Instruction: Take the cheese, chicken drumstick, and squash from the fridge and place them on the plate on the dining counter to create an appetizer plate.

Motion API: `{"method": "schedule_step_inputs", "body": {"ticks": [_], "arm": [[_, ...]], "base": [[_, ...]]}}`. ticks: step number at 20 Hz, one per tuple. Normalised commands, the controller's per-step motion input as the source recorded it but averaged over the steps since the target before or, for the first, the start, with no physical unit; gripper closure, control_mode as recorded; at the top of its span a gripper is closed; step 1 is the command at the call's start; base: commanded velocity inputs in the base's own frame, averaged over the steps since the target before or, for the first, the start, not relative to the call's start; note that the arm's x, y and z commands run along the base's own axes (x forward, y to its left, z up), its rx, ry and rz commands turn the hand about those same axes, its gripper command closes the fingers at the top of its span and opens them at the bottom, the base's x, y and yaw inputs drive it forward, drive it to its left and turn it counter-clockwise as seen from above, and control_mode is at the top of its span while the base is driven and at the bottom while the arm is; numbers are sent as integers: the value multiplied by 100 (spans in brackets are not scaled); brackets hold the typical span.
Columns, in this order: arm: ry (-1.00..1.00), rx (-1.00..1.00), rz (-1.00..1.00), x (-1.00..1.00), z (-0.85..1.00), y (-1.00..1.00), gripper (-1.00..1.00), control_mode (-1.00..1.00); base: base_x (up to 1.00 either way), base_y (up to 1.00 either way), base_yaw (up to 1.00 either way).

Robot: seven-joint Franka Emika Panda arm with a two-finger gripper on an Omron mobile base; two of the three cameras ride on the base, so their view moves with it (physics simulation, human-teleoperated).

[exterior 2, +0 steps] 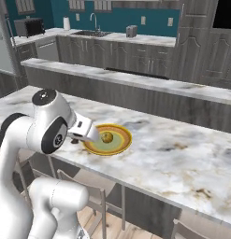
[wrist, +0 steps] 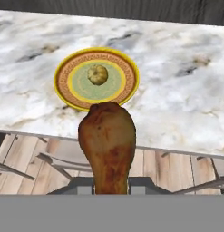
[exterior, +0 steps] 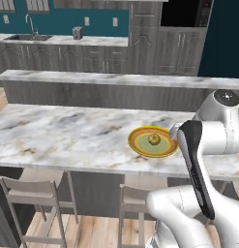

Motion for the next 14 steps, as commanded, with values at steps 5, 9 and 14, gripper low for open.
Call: {"method": "schedule_step_inputs", "body": {"ticks": [5,9,14], "arm": [[4,3,0,50,-24,-9,100,-100],[17,0,0,77,-27,-6,100,-100],[13,0,0,71,-31,-13,100,-100]], "base": [[0,0,0],[0,0,0],[0,0,0]]}}
